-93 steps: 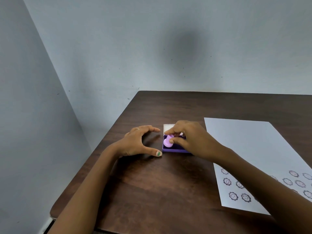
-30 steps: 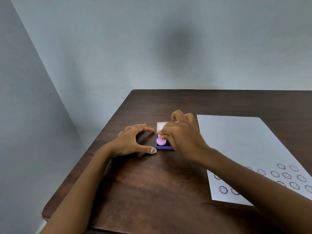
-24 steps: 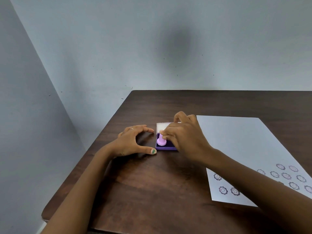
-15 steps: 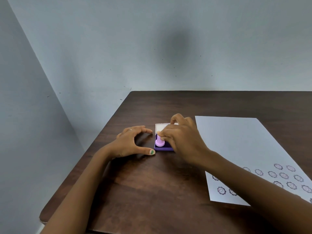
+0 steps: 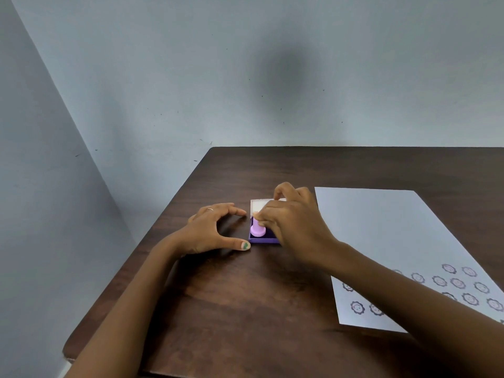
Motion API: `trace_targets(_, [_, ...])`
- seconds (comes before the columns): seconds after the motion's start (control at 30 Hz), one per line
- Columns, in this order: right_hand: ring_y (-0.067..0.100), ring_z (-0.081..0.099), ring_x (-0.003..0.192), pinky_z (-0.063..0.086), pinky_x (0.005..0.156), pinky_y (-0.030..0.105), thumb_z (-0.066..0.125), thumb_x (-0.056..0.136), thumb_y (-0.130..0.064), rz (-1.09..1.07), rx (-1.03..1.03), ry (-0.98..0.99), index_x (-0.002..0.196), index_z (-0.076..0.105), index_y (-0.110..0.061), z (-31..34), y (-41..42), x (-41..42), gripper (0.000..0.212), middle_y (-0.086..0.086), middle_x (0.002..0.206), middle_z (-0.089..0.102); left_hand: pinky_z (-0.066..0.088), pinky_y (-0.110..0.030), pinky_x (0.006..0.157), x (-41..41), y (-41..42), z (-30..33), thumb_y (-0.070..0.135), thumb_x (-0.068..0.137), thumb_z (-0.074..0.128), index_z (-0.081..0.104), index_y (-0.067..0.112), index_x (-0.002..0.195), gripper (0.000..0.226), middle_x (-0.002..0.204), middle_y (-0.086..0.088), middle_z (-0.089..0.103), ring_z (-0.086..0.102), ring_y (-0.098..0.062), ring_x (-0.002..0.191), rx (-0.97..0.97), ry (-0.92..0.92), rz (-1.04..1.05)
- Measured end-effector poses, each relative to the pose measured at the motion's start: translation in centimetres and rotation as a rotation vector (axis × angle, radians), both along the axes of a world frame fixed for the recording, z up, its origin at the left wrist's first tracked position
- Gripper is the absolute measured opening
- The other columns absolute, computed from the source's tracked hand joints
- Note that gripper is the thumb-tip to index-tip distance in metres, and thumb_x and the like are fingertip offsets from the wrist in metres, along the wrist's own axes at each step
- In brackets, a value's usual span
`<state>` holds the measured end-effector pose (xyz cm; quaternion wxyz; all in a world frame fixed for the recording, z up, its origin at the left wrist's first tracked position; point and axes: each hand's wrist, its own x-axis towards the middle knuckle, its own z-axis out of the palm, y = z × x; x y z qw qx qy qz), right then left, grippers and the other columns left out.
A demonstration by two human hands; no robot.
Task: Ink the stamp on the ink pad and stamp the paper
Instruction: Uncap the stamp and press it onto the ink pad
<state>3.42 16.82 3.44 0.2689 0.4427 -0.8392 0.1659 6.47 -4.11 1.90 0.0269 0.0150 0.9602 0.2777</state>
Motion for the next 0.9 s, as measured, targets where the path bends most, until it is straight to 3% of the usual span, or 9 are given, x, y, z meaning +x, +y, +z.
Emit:
trace_targets(0.2, [0.028, 0.053, 0.093, 0.035, 0.070, 0.039, 0.061, 0.081, -0.012, 0.010, 0.012, -0.018, 0.091, 0.073, -0.015, 0.2, 0.3, -0.3, 0.016, 0.001, 0.088, 0.074, 0.017, -0.044, 0.115, -0.1, 0.1, 0.1, 0.061, 0.061, 0.075, 0.044, 0.050, 0.126, 0.072, 0.150, 0.016, 0.029, 0.017, -0.013, 0.139, -0.005, 0.001, -0.001])
trace_targets(0.33, [0.027, 0.055, 0.091, 0.037, 0.068, 0.038, 0.063, 0.079, -0.011, 0.020, 0.057, 0.029, 0.085, 0.072, -0.014, 0.0, -0.1, 0.1, 0.012, 0.002, 0.082, 0.073, 0.017, -0.046, 0.115, -0.1, 0.3, 0.2, 0.061, 0.061, 0.075, 0.044, 0.050, 0.126, 0.073, 0.150, 0.015, 0.029, 0.017, -0.013, 0.140, -0.003, -0.002, -0.001])
trace_targets(0.5, [0.025, 0.052, 0.097, 0.028, 0.073, 0.032, 0.063, 0.083, -0.021, -0.004, -0.060, -0.091, 0.095, 0.071, -0.013, -0.5, -0.5, 0.0, 0.017, 0.010, 0.090, 0.072, 0.016, -0.043, 0.114, 0.1, 0.1, -0.1, 0.061, 0.062, 0.074, 0.044, 0.049, 0.127, 0.072, 0.150, 0.017, 0.029, 0.016, -0.012, 0.140, -0.015, -0.008, 0.003])
trace_targets(0.7, [0.013, 0.042, 0.082, 0.034, 0.073, 0.030, 0.067, 0.079, -0.026, -0.029, -0.144, -0.273, 0.091, 0.067, -0.016, -0.7, -1.2, 0.1, 0.015, 0.008, 0.091, 0.063, 0.016, -0.043, 0.113, 0.1, 0.2, 0.1, 0.059, 0.063, 0.074, 0.044, 0.048, 0.127, 0.072, 0.149, 0.016, 0.029, 0.017, -0.012, 0.139, -0.016, 0.006, 0.002])
trace_targets(0.8, [0.008, 0.048, 0.078, 0.036, 0.070, 0.024, 0.070, 0.076, -0.027, -0.031, -0.291, -0.450, 0.086, 0.068, -0.017, -0.3, -0.6, -0.4, 0.014, 0.000, 0.088, 0.067, 0.015, -0.041, 0.112, 0.2, 0.2, 0.1, 0.060, 0.063, 0.074, 0.044, 0.047, 0.128, 0.072, 0.149, 0.017, 0.029, 0.018, -0.012, 0.139, -0.026, 0.005, 0.002])
trace_targets(0.9, [0.003, 0.062, 0.073, 0.044, 0.062, 0.012, 0.073, 0.075, -0.023, -0.036, -0.636, -0.725, 0.084, 0.069, -0.017, 0.8, 0.7, -0.8, 0.011, -0.004, 0.083, 0.071, 0.016, -0.041, 0.113, 0.2, 0.2, 0.0, 0.060, 0.063, 0.074, 0.044, 0.048, 0.127, 0.072, 0.149, 0.017, 0.030, 0.018, -0.012, 0.139, -0.014, 0.004, -0.001])
